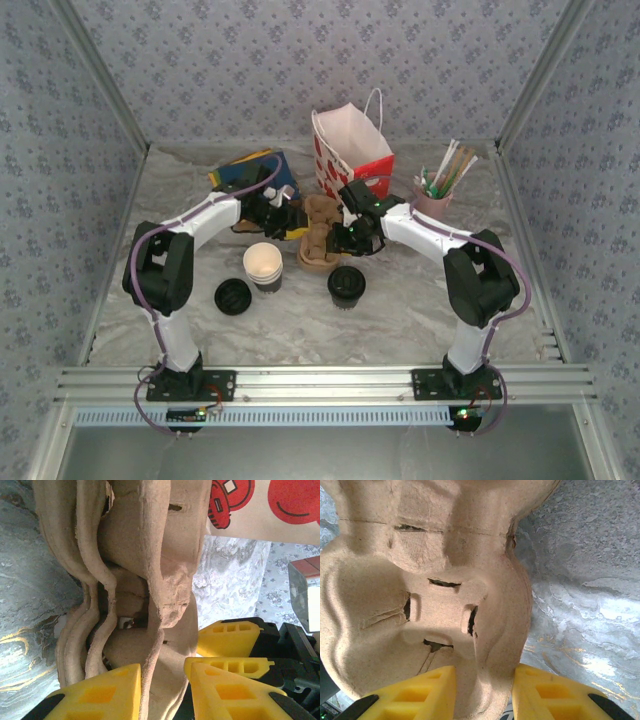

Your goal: Pack the takeout coffee

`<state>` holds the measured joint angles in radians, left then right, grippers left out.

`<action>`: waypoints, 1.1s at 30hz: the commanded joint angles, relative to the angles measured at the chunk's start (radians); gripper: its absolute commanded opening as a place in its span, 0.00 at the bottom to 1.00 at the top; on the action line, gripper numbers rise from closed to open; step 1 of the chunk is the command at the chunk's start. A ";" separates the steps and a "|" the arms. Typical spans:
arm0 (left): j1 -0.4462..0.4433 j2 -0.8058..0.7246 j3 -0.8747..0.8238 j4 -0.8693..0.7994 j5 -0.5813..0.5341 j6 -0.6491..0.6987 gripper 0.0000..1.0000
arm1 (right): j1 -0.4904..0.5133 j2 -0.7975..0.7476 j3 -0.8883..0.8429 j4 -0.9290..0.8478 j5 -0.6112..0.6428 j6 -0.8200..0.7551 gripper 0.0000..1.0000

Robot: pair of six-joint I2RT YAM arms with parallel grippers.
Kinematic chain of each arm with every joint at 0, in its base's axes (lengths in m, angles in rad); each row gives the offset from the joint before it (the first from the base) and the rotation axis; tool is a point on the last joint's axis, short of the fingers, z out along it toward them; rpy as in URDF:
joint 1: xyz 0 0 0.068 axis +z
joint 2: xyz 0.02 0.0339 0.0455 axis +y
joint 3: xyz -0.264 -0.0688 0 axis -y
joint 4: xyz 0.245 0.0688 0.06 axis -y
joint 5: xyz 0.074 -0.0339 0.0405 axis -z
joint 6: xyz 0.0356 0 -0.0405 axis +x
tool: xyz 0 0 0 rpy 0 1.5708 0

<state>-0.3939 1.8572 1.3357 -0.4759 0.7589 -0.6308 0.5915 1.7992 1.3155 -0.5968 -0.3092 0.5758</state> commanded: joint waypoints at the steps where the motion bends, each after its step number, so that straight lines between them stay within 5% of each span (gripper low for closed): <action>1: -0.013 0.025 -0.012 0.022 0.076 -0.012 0.32 | 0.007 0.011 0.039 0.048 -0.034 -0.019 0.34; 8: -0.010 0.027 -0.011 -0.002 0.032 -0.009 0.26 | 0.007 0.013 0.046 0.053 -0.031 -0.016 0.34; 11: -0.006 0.020 0.000 -0.021 0.004 -0.004 0.25 | 0.007 0.014 0.053 0.046 -0.025 -0.016 0.24; 33: 0.003 -0.007 0.051 -0.053 0.004 -0.015 0.24 | 0.004 -0.029 0.094 0.002 0.021 -0.018 0.21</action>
<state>-0.3794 1.8702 1.3659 -0.5018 0.7166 -0.6411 0.5915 1.7981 1.3659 -0.6266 -0.2745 0.5682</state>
